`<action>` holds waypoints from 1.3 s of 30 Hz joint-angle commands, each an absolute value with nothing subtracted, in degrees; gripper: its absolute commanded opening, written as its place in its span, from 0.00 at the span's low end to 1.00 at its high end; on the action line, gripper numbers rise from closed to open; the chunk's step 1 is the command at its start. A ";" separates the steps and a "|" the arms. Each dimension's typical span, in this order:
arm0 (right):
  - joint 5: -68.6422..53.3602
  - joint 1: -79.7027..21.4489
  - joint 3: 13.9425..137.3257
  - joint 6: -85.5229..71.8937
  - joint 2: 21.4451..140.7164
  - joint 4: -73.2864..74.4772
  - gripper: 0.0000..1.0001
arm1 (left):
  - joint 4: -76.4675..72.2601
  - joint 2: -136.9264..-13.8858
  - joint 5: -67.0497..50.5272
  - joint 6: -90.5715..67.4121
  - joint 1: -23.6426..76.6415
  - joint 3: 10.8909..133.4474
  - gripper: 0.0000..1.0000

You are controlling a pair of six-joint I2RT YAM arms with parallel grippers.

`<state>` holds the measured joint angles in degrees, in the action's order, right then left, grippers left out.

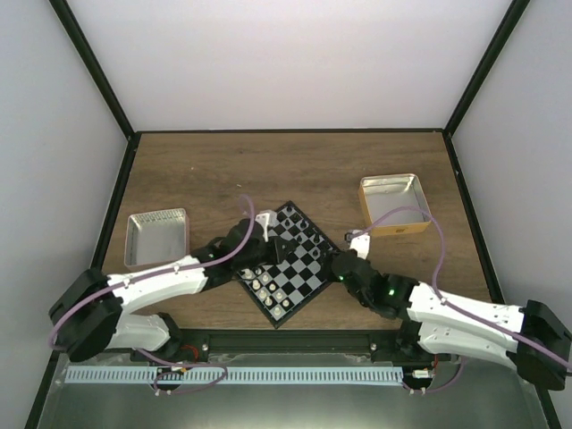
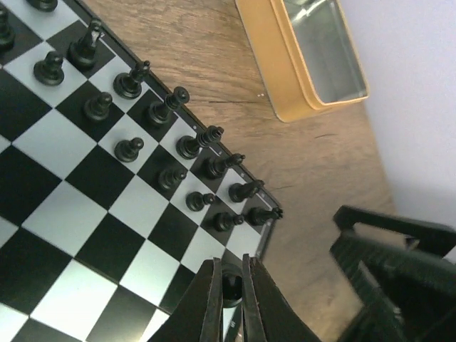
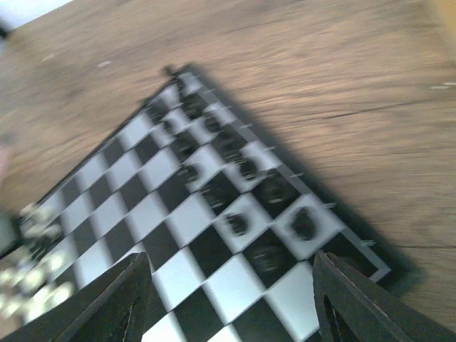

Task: Set up the chess pieces on the board
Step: Place the chess piece on the chessboard.

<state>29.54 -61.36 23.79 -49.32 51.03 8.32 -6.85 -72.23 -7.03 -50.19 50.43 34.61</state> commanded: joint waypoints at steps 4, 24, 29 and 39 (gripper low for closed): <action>30.32 -47.12 28.05 -62.20 50.59 26.50 0.64 | 5.08 -82.87 5.88 -41.06 57.08 46.60 0.04; 20.30 -31.81 22.81 -57.81 42.39 24.90 0.66 | 15.94 -108.87 20.44 -39.73 69.23 70.19 0.04; 20.37 -31.69 22.73 -57.25 42.33 24.64 0.66 | 16.13 -111.00 20.25 -39.72 69.43 71.41 0.04; 20.04 -31.64 22.00 -57.32 42.02 24.70 0.67 | 14.26 -110.97 17.57 -39.67 69.66 70.55 0.06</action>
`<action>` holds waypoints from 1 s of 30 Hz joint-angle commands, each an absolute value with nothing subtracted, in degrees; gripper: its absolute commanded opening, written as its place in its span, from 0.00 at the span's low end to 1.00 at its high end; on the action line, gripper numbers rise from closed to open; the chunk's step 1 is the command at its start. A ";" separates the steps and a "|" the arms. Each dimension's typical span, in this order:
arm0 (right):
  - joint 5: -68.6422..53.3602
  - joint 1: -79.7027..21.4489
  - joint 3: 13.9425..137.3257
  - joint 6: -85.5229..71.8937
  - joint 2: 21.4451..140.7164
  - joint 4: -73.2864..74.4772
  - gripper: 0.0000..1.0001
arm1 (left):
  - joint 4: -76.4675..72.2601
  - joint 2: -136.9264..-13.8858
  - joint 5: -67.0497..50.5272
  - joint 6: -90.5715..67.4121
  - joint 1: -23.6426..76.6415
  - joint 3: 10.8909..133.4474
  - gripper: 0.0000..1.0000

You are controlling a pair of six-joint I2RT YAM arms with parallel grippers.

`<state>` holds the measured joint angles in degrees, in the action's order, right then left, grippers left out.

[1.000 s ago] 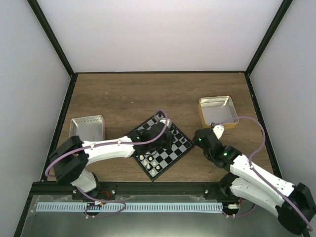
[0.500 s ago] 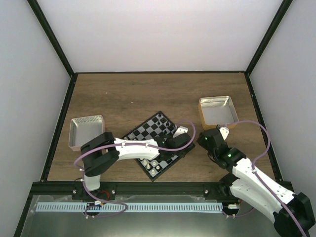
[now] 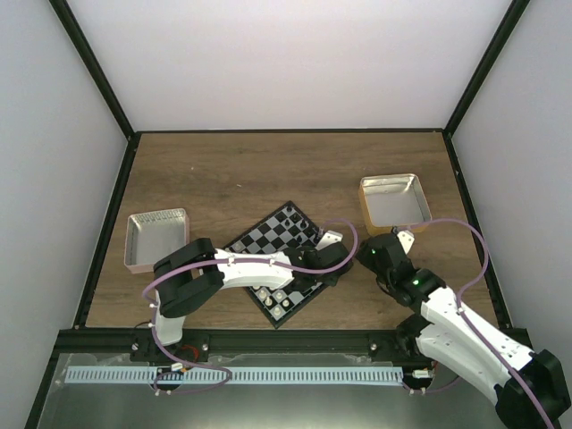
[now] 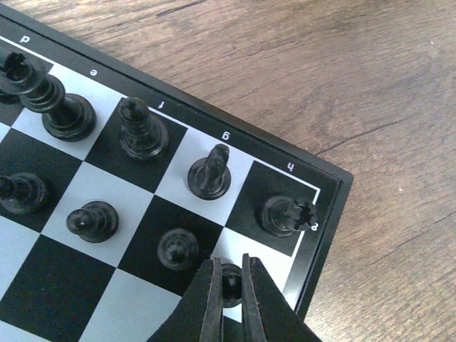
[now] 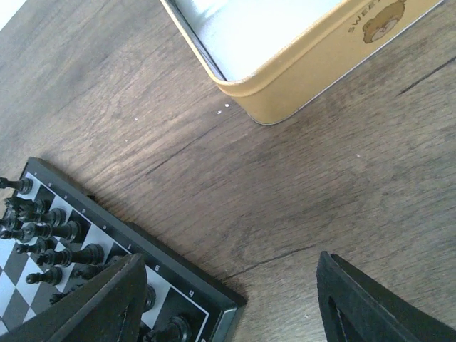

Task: Set up the chess pieces on the board
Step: Place the chess piece on the chessboard.

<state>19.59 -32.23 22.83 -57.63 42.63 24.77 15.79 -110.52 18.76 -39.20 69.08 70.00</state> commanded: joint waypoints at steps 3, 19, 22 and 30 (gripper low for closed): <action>19.97 -31.64 21.98 -57.22 41.98 24.78 0.67 | 13.81 -111.09 17.19 -39.72 69.64 70.19 0.07; 19.13 -31.63 21.68 -57.29 41.34 25.44 0.68 | 13.79 -110.78 16.34 -39.68 69.64 70.25 0.23; 19.00 -31.64 21.87 -57.33 40.93 25.88 0.68 | 13.80 -109.35 15.68 -39.72 69.63 69.98 0.24; 17.17 -31.64 23.69 -55.59 38.30 28.09 0.69 | 16.15 -99.75 19.66 -42.62 69.29 66.71 0.47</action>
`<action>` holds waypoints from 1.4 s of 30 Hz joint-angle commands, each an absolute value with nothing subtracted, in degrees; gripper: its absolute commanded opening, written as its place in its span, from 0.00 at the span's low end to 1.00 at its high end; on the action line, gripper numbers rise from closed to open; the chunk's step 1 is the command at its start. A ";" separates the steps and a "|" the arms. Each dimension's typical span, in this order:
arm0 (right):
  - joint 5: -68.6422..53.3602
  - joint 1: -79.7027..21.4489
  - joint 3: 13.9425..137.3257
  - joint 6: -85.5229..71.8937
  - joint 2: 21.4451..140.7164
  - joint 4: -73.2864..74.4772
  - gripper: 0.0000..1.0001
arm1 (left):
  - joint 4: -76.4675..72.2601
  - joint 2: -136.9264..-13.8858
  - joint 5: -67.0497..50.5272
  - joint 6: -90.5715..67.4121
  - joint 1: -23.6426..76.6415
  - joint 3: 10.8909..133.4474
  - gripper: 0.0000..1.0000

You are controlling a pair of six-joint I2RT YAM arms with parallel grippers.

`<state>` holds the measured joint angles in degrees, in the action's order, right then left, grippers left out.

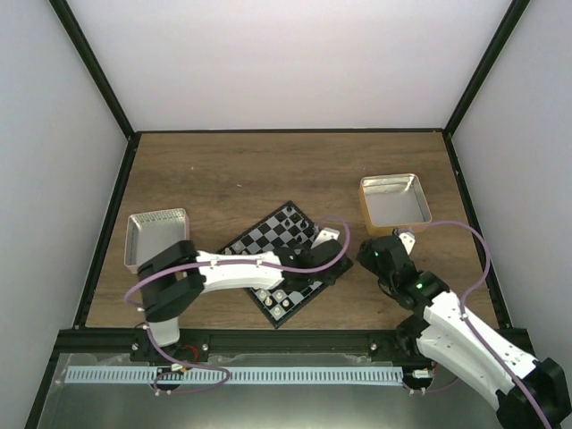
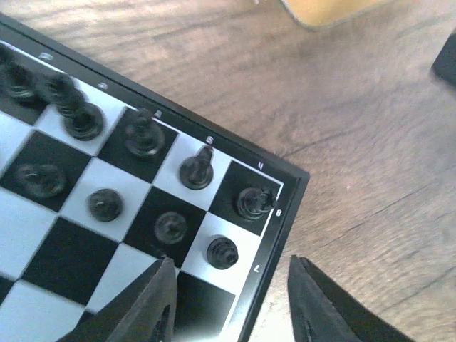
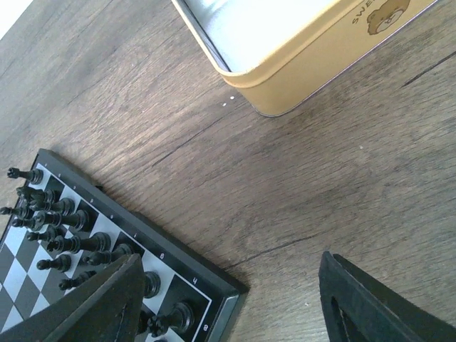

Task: Set up the chess pieces on the board
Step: Reset both arms

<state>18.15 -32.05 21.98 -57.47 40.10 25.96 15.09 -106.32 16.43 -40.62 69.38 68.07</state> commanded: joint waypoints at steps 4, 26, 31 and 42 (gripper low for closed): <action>12.85 -31.60 25.48 -50.90 36.84 29.01 0.71 | 19.67 -93.31 23.61 -43.24 68.91 65.01 0.65; 15.61 -31.62 50.78 -38.41 29.06 46.51 1.00 | 35.99 -39.05 41.96 -34.44 68.91 52.82 1.00; 19.78 -31.63 54.14 -34.44 24.33 45.93 1.00 | 41.87 -32.85 49.29 -30.31 68.91 56.99 1.00; 24.22 -31.64 54.57 -30.13 13.85 44.05 1.00 | 48.24 -26.00 57.54 -30.01 68.91 61.35 1.00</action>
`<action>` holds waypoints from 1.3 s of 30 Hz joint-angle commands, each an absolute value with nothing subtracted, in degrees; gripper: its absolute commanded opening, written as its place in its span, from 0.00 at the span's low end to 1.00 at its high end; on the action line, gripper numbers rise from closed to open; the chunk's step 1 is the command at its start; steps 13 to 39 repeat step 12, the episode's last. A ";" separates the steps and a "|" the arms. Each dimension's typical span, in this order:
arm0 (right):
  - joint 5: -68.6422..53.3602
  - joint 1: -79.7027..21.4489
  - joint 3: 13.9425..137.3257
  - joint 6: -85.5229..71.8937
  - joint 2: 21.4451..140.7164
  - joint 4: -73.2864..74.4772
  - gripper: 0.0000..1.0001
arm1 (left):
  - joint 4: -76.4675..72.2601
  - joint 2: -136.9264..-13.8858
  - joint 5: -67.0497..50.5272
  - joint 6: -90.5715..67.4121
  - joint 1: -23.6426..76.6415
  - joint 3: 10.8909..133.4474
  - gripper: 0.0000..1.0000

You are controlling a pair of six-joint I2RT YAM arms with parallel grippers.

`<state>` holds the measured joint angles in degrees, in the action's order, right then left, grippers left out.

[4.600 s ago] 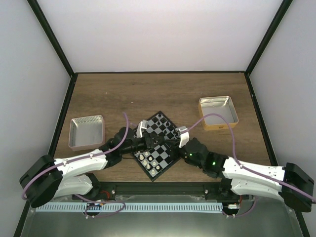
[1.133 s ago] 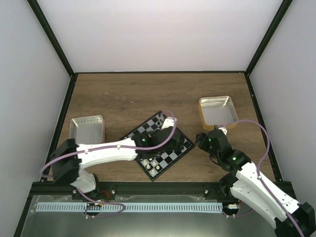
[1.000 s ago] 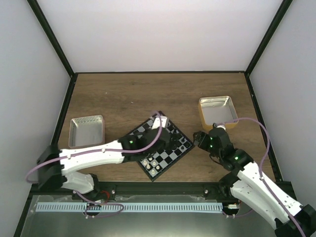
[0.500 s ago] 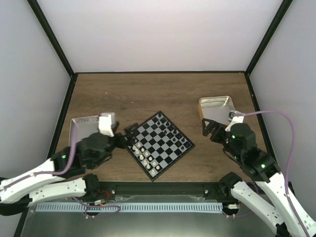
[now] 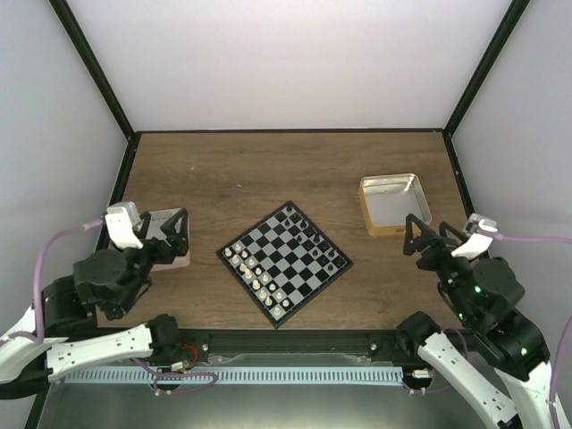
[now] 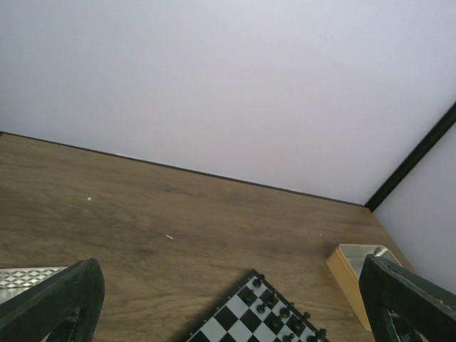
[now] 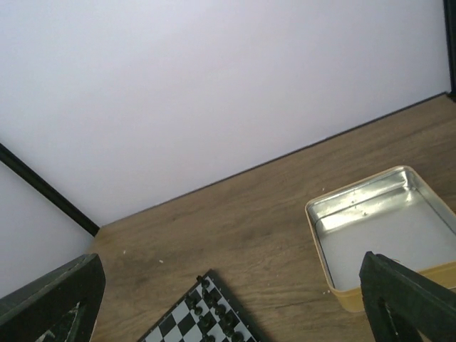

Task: Set up the chess pieces on the board
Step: Reset both arms

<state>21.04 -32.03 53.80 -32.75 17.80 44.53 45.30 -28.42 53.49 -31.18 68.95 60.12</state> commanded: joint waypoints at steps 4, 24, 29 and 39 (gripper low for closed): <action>24.16 -31.64 53.21 -29.36 10.92 42.54 1.00 | 46.86 -24.32 57.79 -29.48 68.91 61.12 1.00; 24.47 -31.64 52.43 -29.67 10.55 42.28 1.00 | 45.81 -24.13 59.45 -29.49 68.91 60.56 1.00; 24.47 -31.64 52.43 -29.67 10.55 42.28 1.00 | 45.81 -24.13 59.45 -29.49 68.91 60.56 1.00; 24.47 -31.64 52.43 -29.67 10.55 42.28 1.00 | 45.81 -24.13 59.45 -29.49 68.91 60.56 1.00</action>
